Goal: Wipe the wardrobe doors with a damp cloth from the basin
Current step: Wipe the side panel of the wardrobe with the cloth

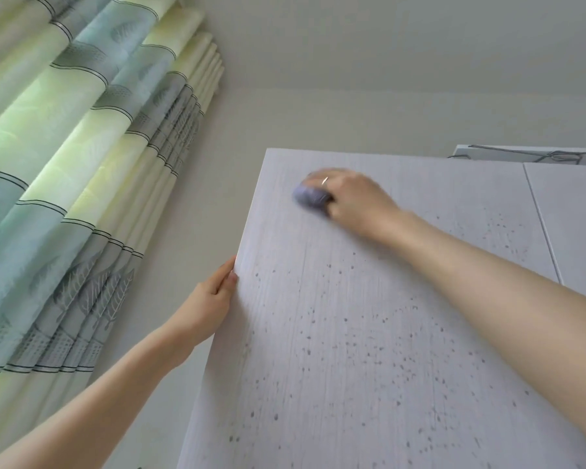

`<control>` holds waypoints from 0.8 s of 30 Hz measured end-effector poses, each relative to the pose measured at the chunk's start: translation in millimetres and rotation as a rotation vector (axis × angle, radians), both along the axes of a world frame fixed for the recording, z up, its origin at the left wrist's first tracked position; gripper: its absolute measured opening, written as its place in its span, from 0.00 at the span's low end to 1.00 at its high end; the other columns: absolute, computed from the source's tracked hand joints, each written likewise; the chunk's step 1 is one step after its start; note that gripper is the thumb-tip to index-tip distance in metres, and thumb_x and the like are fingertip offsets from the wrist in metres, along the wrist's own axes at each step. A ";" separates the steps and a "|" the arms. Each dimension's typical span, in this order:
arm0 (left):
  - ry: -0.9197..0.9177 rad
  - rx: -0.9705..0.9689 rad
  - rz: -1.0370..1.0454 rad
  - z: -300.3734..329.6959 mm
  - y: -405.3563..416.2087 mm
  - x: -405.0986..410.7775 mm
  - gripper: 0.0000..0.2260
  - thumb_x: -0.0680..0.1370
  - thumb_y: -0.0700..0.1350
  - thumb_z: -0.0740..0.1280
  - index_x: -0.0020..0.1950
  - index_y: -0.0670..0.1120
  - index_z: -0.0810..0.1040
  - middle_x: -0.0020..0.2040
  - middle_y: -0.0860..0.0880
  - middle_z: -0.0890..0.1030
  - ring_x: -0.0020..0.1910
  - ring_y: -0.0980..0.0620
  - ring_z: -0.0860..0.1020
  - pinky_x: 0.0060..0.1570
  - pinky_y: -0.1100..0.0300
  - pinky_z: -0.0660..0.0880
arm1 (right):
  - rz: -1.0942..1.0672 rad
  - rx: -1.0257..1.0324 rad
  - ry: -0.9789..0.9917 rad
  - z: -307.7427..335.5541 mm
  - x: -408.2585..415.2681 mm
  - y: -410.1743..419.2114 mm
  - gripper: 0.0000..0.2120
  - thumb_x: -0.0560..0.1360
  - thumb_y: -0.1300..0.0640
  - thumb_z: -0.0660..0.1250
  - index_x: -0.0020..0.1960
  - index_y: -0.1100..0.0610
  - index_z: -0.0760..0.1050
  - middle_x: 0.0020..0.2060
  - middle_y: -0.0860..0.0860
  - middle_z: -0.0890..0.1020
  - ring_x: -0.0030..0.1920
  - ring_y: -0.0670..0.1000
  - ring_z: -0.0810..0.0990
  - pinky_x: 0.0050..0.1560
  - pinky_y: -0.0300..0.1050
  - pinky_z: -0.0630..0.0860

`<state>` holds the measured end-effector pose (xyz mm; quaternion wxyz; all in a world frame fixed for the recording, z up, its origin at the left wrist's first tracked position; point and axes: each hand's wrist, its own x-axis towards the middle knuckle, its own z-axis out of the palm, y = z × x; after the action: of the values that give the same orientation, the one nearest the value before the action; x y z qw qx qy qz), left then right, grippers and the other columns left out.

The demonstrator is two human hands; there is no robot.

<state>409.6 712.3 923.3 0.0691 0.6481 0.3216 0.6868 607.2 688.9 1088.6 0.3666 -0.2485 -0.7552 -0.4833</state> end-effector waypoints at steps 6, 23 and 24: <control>-0.003 0.015 0.034 2.1 1.4 2.1 0.16 0.83 0.48 0.51 0.53 0.73 0.67 0.49 0.74 0.71 0.56 0.60 0.73 0.54 0.59 0.70 | 0.173 0.118 0.001 -30.1 18.6 3.4 0.09 0.73 0.63 0.60 0.47 0.55 0.78 0.52 0.50 0.80 0.58 0.52 0.75 0.55 0.47 0.73; -0.239 -0.177 -0.102 -1.8 9.6 9.9 0.13 0.83 0.55 0.49 0.62 0.59 0.69 0.61 0.54 0.75 0.61 0.50 0.74 0.66 0.48 0.68 | 0.078 0.034 -0.252 -77.7 62.7 3.4 0.21 0.72 0.68 0.63 0.63 0.56 0.76 0.64 0.52 0.76 0.68 0.53 0.70 0.67 0.49 0.69; -0.240 -0.174 -0.091 -1.5 9.3 11.4 0.14 0.83 0.54 0.49 0.63 0.58 0.70 0.61 0.53 0.75 0.61 0.50 0.73 0.66 0.47 0.67 | 0.054 0.035 -0.189 -69.1 71.4 0.1 0.21 0.73 0.68 0.63 0.64 0.55 0.75 0.65 0.51 0.75 0.68 0.51 0.69 0.67 0.49 0.68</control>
<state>421.0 721.6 921.8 0.1939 0.5670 0.3395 0.7250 678.6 689.0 1019.5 0.3108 -0.1751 -0.7843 -0.5076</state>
